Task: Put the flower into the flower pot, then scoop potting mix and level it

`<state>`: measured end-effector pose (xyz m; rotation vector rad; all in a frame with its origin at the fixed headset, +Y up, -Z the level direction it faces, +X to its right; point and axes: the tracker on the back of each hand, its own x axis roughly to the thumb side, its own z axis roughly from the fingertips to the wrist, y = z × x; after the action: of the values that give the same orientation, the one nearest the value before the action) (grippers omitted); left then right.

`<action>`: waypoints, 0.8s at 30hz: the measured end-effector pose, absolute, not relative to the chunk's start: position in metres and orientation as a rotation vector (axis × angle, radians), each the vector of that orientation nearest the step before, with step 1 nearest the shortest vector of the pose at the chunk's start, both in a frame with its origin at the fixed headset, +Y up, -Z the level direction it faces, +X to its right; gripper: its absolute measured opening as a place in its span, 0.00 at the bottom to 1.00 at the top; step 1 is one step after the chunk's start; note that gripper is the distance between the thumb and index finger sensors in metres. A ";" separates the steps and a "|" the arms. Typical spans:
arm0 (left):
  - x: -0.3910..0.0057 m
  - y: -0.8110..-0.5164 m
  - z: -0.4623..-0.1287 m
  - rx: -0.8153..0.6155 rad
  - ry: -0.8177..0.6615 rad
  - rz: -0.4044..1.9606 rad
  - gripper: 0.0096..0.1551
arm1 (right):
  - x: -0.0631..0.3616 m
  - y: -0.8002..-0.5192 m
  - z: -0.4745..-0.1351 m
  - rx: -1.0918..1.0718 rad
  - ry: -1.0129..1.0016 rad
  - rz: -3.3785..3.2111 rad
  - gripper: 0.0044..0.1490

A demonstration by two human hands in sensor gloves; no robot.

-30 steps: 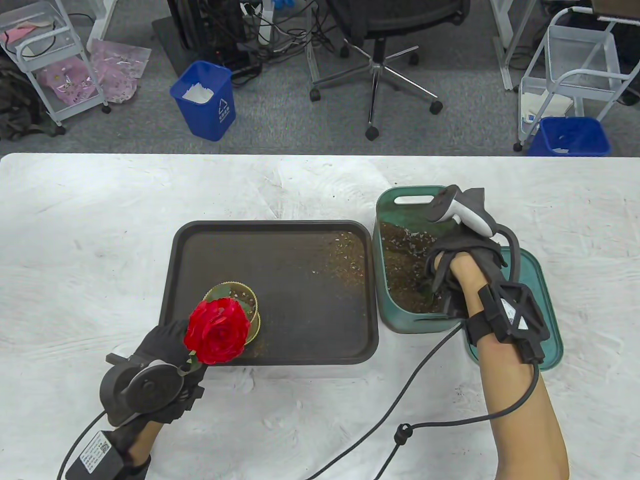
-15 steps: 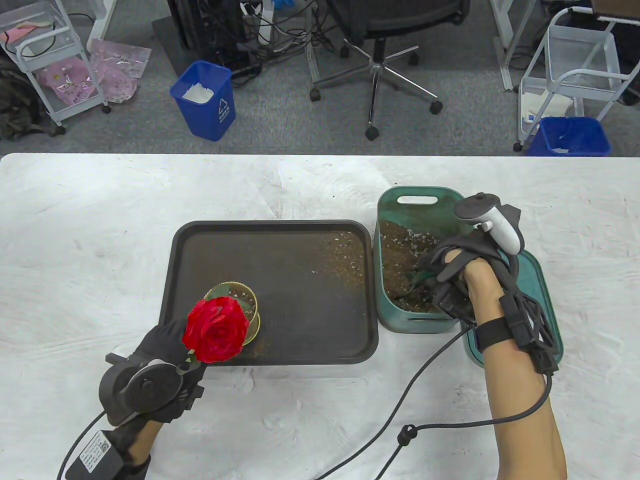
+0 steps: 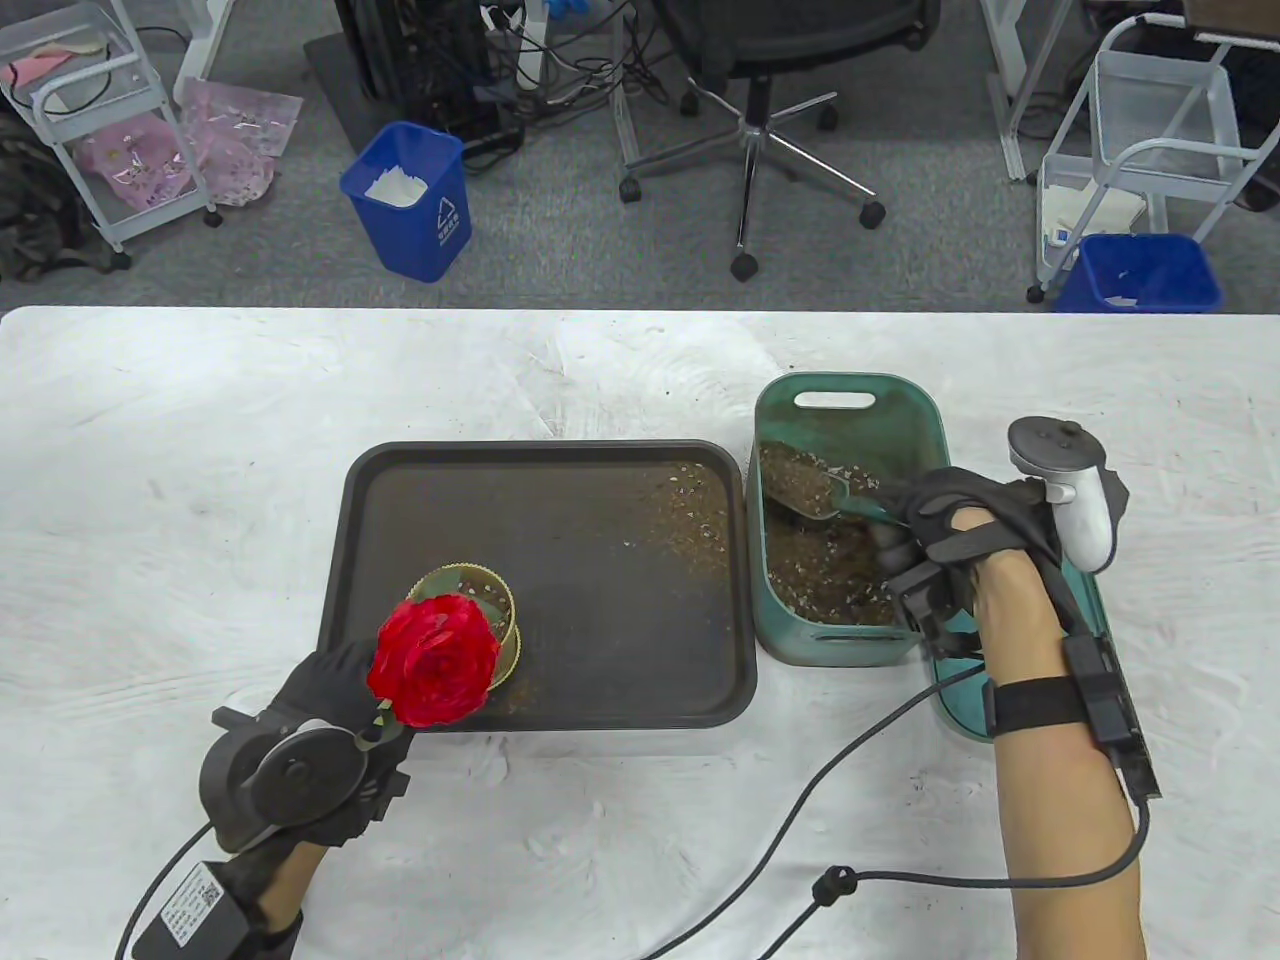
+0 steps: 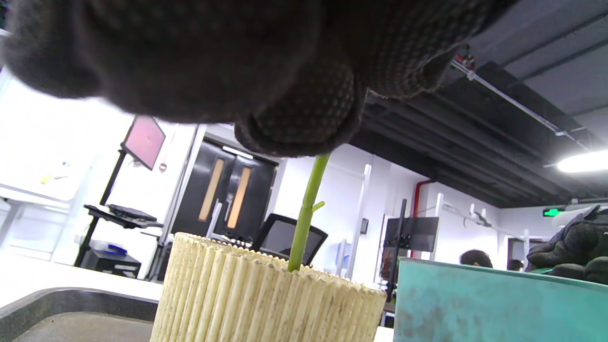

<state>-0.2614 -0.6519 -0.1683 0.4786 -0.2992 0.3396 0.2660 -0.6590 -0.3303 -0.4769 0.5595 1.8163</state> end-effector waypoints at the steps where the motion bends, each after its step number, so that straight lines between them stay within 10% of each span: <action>1: -0.261 -0.652 -0.168 0.479 -0.300 0.338 0.24 | 0.268 -0.660 -0.328 -0.474 0.551 1.797 0.31; 24: -0.261 -0.652 -0.168 0.480 -0.292 0.343 0.24 | 0.180 -0.641 -0.284 -0.124 0.489 1.541 0.33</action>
<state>-0.2613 -0.6519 -0.1682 0.4796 -0.2916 0.3433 0.1803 -0.6406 -0.2838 -0.1239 0.4893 1.5413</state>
